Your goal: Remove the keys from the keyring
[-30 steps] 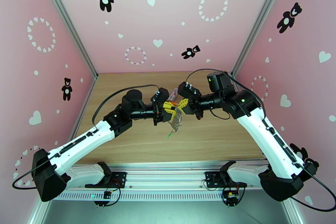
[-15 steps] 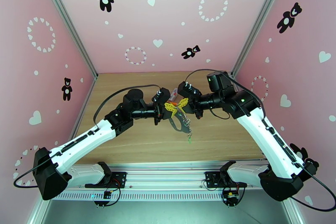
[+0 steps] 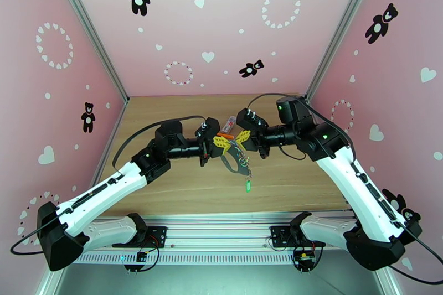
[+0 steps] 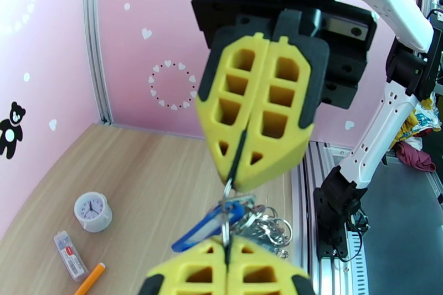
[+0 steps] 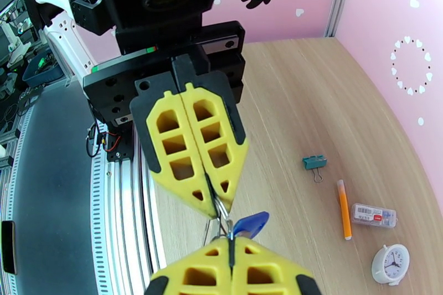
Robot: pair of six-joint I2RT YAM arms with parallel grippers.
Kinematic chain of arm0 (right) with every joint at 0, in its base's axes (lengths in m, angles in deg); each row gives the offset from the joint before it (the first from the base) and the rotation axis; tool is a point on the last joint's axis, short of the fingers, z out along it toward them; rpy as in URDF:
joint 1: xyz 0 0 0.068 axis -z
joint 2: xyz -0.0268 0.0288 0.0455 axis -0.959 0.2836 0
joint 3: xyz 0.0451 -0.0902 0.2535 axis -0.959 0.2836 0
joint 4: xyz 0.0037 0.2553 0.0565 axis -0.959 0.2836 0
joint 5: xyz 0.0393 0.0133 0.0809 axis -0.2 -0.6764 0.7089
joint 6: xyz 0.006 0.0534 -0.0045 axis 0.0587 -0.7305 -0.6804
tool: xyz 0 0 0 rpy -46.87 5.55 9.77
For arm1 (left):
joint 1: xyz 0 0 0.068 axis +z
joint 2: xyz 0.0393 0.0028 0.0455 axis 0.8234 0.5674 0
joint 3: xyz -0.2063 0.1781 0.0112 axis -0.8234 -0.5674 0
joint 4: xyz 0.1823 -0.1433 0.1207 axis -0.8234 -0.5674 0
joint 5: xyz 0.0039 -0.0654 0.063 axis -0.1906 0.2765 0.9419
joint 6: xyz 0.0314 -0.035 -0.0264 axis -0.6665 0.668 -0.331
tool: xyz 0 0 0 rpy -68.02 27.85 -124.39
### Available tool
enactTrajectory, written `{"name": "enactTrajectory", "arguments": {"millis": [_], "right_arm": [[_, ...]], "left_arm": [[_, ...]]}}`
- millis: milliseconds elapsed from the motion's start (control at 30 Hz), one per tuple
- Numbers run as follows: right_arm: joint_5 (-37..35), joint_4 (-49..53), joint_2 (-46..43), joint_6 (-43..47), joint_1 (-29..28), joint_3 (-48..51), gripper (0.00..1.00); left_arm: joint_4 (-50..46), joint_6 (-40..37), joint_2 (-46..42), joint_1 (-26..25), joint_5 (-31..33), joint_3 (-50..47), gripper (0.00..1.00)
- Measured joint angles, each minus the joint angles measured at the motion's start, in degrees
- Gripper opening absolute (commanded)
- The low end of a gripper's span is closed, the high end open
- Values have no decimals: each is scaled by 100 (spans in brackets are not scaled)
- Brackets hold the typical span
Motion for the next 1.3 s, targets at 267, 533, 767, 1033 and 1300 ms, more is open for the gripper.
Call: {"name": "enactTrajectory", "arguments": {"millis": [267, 533, 767, 1033, 1300], "right_arm": [[114, -46, -31, -111, 33, 136, 0], [166, -72, -33, -153, 59, 232, 0], [197, -179, -13, -229, 96, 232, 0], [186, -105, 35, -264, 94, 20, 0], [144, 236, 195, -87, 96, -83, 0]], "left_arm": [[319, -13, -94, 0, 4, -205, 0], [494, -9, -122, 0, 164, -291, 0], [691, 15, -122, 0, 284, -319, 0], [527, 7, -94, 0, 234, -175, 19], [-275, -79, -68, 7, 177, 168, 30]]}}
